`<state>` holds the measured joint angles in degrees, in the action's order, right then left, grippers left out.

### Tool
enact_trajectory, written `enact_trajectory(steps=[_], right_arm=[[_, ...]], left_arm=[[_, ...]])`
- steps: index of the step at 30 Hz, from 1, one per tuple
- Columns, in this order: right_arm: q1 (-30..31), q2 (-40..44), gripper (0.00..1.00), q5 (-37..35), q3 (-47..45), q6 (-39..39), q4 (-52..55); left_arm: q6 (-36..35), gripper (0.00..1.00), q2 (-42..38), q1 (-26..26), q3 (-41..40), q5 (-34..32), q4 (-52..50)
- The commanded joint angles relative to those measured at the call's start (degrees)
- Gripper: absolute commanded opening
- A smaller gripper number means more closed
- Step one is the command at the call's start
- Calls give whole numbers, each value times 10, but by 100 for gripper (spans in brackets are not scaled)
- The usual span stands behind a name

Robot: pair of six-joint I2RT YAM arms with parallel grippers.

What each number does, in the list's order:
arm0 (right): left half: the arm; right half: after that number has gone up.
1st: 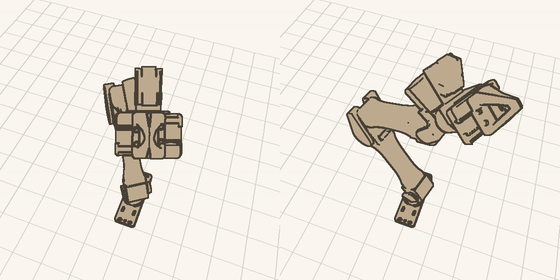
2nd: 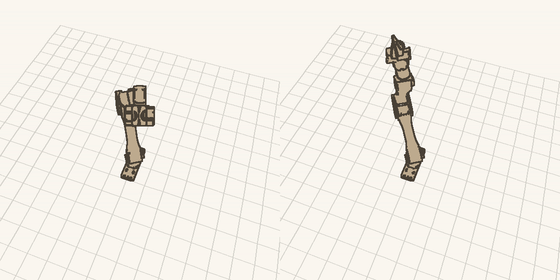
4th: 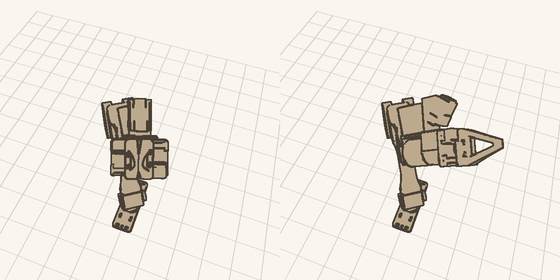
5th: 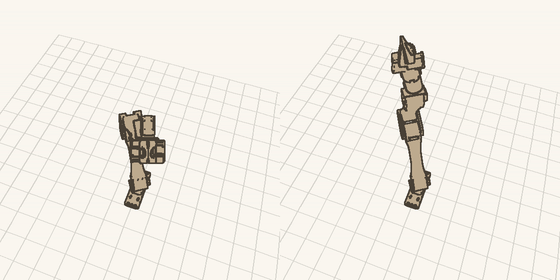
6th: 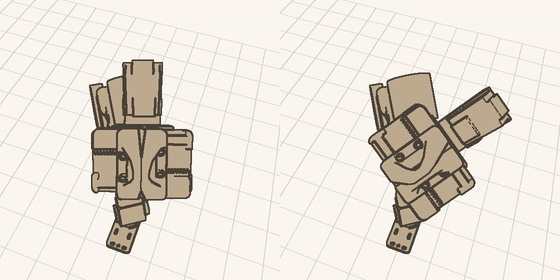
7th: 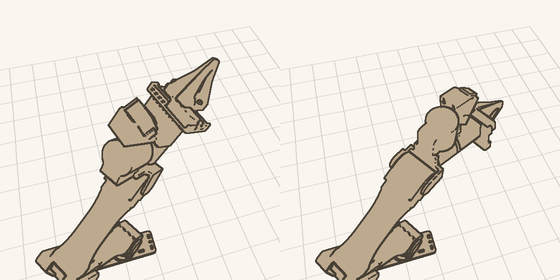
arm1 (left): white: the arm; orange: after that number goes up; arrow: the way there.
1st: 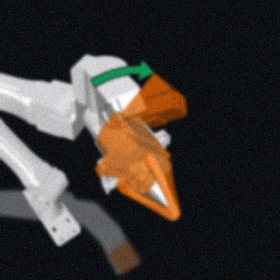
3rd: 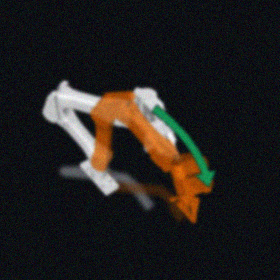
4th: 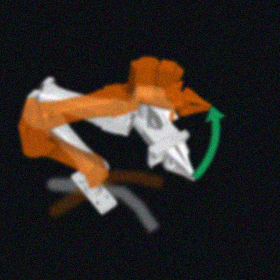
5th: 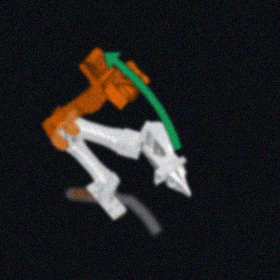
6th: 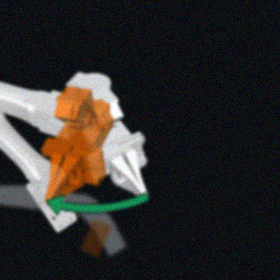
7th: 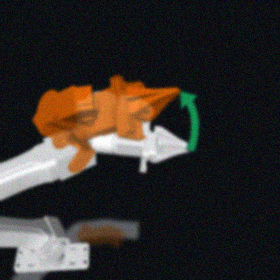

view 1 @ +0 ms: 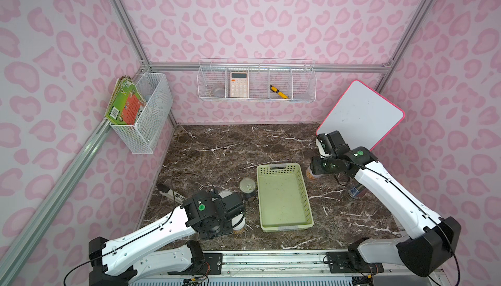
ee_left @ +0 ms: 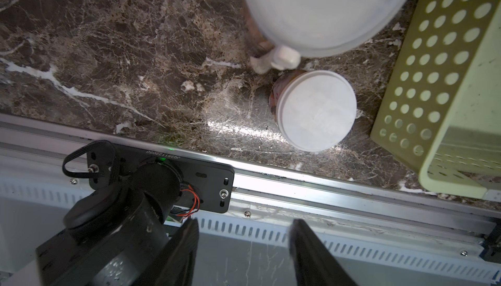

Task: Put the canned food in the basket
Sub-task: Pick up the canned food from the center of the board, then place the canned food in the basket.

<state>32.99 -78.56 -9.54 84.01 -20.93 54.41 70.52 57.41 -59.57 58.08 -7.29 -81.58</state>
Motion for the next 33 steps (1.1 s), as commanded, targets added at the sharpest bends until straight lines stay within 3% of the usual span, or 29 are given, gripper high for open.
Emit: enact_trajectory(steps=[1, 8, 21, 33], right_arm=[[45, -32, 47, -4, 74, 4, 14], [95, -167, 48, 9, 176, 29, 52], [28, -212, 49, 22, 48, 49, -33], [12, -264, 53, 10, 19, 57, -93]], left_arm=[[6, 60, 0, 0, -5, -8, 3], [4, 60, 0, 0, -13, -1, 17], [7, 62, 21, 0, -30, 1, 39], [12, 71, 46, 0, -54, -16, 64]])
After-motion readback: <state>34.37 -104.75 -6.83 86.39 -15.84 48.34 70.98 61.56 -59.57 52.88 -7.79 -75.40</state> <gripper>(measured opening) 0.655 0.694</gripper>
